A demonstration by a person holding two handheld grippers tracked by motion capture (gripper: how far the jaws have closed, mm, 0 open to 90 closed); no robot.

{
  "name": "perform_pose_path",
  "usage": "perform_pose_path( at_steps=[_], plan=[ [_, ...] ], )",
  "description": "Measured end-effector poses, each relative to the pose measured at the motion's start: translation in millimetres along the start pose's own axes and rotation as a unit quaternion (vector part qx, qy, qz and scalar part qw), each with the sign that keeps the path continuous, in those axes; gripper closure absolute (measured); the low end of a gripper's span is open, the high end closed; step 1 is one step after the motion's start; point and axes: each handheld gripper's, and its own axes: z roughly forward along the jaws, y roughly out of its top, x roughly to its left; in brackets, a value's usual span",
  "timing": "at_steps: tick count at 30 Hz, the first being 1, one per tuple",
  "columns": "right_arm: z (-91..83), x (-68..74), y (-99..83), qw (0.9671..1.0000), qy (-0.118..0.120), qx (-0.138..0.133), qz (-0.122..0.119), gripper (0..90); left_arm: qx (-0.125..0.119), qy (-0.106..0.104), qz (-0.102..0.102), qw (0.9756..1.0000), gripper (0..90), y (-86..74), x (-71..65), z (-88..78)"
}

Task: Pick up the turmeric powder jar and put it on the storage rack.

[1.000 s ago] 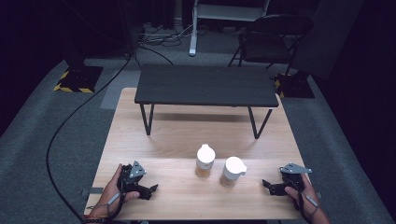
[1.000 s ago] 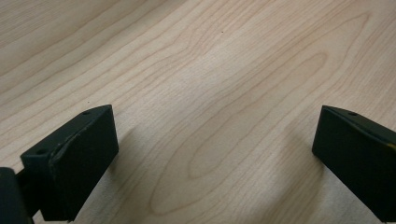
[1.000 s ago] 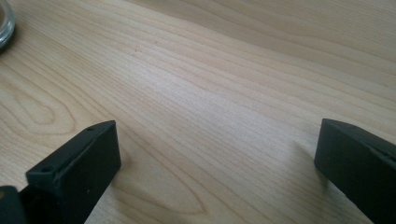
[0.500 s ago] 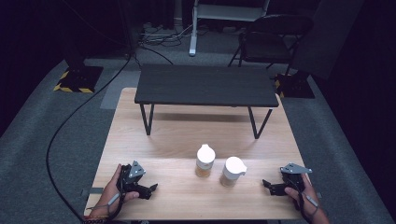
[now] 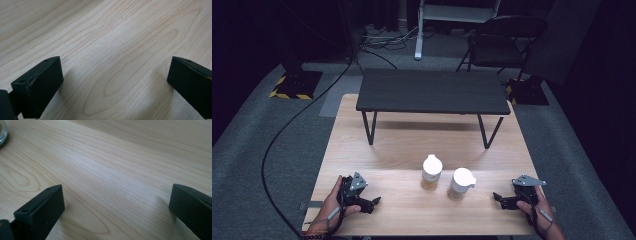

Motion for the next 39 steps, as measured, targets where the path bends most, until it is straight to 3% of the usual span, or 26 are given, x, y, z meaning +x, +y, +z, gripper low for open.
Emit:
perform_pose_path(
  at_steps=[13,25,31,39],
  plan=[
    [0.0,0.0,0.0,1.0,0.0,0.0,0.0,0.0,0.0,0.011,-0.006,0.9999,2.3,0.7,-4.3,-2.1],
    [0.0,0.0,0.0,1.0,0.0,0.0,0.0,0.0,-0.03,0.014,-0.013,0.9994,2.2,-3.7,-9.3,-12.8],
    [0.0,0.0,0.0,1.0,0.0,0.0,0.0,0.0,-0.038,0.016,-0.002,0.9991,2.1,-2.3,-13.5,-16.7],
    [0.0,0.0,0.0,1.0,0.0,0.0,0.0,0.0,-0.056,0.021,-0.003,0.9982,2.1,-4.2,-16.9,-22.5]
  ],
)
